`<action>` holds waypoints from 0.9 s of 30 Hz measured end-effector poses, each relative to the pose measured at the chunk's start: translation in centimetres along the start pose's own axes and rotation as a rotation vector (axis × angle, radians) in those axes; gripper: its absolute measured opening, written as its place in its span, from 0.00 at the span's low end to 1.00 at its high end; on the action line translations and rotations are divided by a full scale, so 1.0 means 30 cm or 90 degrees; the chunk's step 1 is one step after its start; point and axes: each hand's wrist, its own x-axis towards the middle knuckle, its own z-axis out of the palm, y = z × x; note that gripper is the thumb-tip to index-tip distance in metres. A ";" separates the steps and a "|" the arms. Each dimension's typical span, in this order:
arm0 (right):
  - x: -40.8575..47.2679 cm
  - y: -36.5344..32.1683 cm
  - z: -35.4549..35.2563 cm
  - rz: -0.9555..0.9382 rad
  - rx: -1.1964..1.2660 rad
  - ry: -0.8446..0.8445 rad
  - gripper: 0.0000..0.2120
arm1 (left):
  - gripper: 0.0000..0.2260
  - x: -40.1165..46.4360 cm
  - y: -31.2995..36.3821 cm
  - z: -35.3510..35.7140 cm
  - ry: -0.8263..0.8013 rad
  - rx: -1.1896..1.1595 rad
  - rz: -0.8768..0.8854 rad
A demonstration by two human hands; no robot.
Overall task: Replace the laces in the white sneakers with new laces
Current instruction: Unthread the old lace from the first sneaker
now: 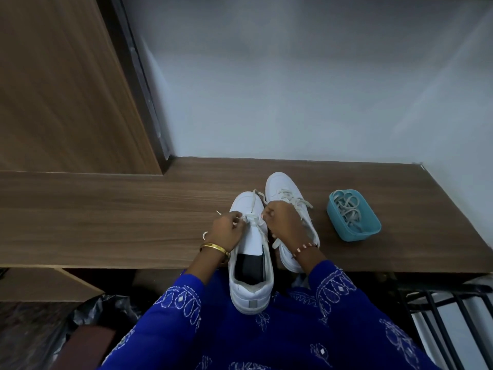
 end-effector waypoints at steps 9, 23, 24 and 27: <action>0.033 0.011 0.072 -0.056 -0.125 -0.031 0.10 | 0.15 0.002 -0.029 0.016 0.002 -0.026 -0.062; 0.107 -0.005 0.056 -0.007 0.019 -0.115 0.07 | 0.14 -0.015 -0.021 0.016 -0.019 0.057 -0.033; 0.108 -0.012 0.044 0.004 0.044 -0.134 0.07 | 0.13 -0.016 -0.022 0.016 -0.020 0.068 -0.030; 0.104 -0.031 0.018 0.028 0.150 -0.183 0.08 | 0.12 -0.021 -0.014 0.011 -0.011 0.099 -0.023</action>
